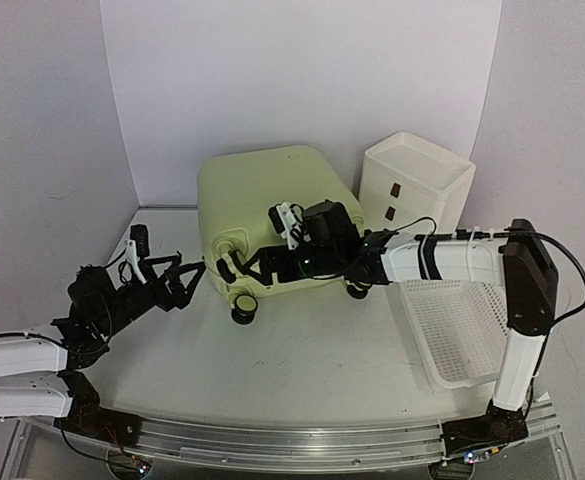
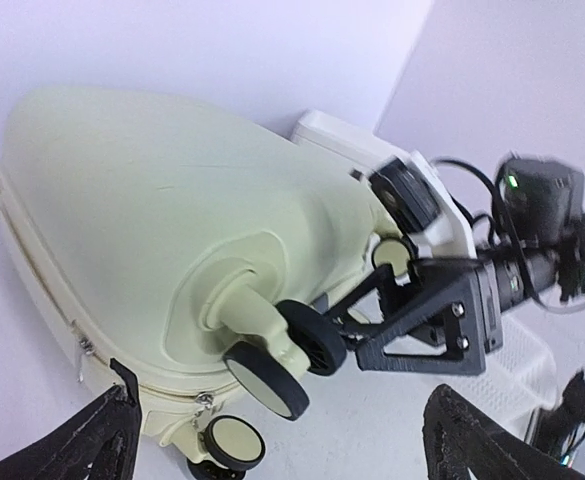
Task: Open, take out, and arrange the luggage
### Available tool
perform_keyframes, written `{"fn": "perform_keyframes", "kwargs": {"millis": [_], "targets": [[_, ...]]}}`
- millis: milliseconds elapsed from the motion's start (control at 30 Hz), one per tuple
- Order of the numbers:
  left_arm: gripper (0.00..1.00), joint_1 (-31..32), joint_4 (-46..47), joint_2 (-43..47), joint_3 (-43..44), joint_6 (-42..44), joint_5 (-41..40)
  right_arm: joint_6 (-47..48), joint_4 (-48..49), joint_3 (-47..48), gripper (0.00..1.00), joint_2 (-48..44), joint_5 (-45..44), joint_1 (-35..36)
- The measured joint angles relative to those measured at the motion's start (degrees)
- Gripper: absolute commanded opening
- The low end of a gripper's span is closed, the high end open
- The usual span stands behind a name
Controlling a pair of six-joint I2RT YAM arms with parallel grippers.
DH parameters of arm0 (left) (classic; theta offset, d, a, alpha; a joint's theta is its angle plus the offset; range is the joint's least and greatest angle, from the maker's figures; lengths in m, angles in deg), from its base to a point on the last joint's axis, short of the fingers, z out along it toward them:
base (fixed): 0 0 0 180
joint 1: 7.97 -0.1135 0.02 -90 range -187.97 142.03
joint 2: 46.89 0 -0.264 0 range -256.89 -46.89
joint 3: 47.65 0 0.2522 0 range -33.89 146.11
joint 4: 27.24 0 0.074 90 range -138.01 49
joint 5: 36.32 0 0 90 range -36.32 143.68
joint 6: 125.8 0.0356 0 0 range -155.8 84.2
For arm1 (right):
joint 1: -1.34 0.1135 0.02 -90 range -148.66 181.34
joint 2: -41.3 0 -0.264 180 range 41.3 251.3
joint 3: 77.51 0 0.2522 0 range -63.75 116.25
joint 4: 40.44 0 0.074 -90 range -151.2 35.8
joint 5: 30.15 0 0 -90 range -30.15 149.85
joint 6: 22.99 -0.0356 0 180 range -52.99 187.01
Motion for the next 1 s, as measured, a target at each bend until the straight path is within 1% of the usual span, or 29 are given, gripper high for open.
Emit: {"fn": "perform_keyframes", "kwargs": {"millis": [100, 167, 233, 300, 467, 733, 1000], "targets": [[1.00, 0.0, -2.9, 4.8, -1.2, -7.5, -6.2, 0.1, 1.0, -1.0, 0.90, -0.7, -1.2, 0.0], [1.00, -0.1, -6.5, 5.9, -0.7, -10.5, -7.7, 0.1, 1.7, -1.9, 0.90, -1.1, -2.0, 0.0], [1.00, -0.1, -11.5, 4.8, 1.6, -11.8, -7.3, 0.1, 2.2, -2.9, 0.90, -1.5, -2.7, 0.0], [1.00, -0.1, -16.4, 2.0, 5.7, -13.1, -5.7, 0.1, 2.3, -3.8, 0.90, -1.9, -3.5, 0.0], [0.99, -0.3, -21.3, -2.1, 11.7, -18.8, -1.8, 0.1, 2.6, -5.2, 0.90, -3.1, -4.5, 0.0], [1.00, -4.0, -24.2, -10.4, 16.5, -28.7, 4.3, -0.1, 4.0, -8.7, 0.90, -6.6, -5.2, 0.0], [1.00, -5.3, -25.3, -19.3, 21.4, -32.9, 11.9, -0.7, 4.9, -13.2, 0.90, -9.2, -6.2, 0.0]]}}
